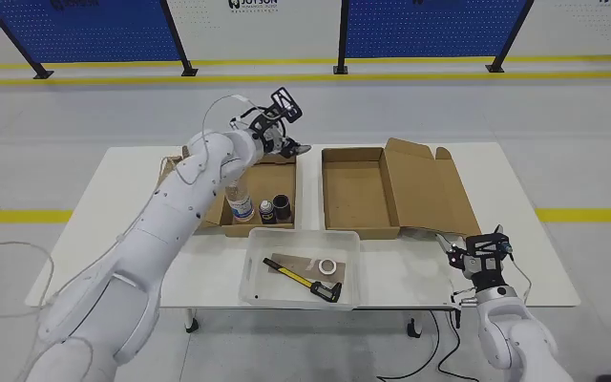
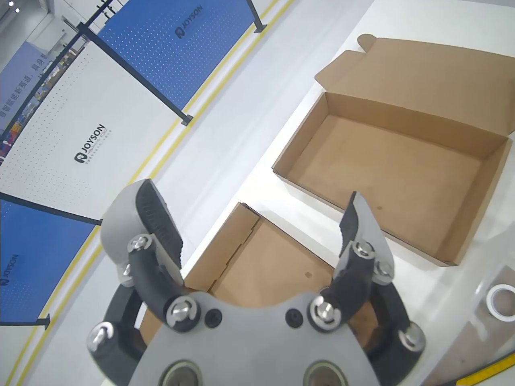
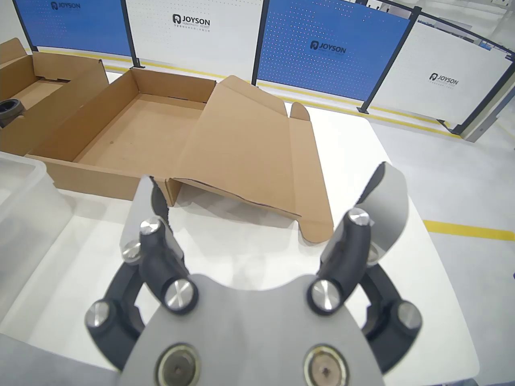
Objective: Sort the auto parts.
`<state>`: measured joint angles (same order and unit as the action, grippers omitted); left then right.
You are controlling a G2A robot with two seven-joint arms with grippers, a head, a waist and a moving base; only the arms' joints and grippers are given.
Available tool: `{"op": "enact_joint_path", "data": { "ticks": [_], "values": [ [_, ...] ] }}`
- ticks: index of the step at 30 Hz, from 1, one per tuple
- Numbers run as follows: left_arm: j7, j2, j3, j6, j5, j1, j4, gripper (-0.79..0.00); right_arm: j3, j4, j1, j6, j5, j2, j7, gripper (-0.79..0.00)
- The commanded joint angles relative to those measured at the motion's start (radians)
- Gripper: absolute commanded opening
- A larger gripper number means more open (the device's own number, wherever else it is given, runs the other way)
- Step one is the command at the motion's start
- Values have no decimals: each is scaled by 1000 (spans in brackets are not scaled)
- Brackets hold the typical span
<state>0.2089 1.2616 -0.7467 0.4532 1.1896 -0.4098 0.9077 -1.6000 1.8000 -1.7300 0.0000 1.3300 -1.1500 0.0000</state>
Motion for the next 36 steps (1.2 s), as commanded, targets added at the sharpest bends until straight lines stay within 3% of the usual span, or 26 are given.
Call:
{"op": "enact_joint_path", "data": {
  "ticks": [1, 6, 11, 22, 30, 36],
  "values": [
    [73, -43, -80, -24, 13, -91, 170, 0, 0, 0, 0, 0, 0, 0, 0, 0],
    [218, -118, -256, -40, 42, -300, 493, 0, 0, 0, 0, 0, 0, 0, 0, 0],
    [291, -155, -391, -49, 35, -453, 675, 0, 0, 0, 0, 0, 0, 0, 0, 0],
    [334, -204, -671, -123, 39, -745, 894, 0, 0, 0, 0, 0, 0, 0, 0, 0],
    [334, -223, -850, -157, 63, -960, 1000, 0, 0, 0, 0, 0, 0, 0, 0, 0],
    [318, -228, -948, -169, 76, -1075, 1043, 0, 0, 0, 0, 0, 0, 0, 0, 0]
  ]
}}
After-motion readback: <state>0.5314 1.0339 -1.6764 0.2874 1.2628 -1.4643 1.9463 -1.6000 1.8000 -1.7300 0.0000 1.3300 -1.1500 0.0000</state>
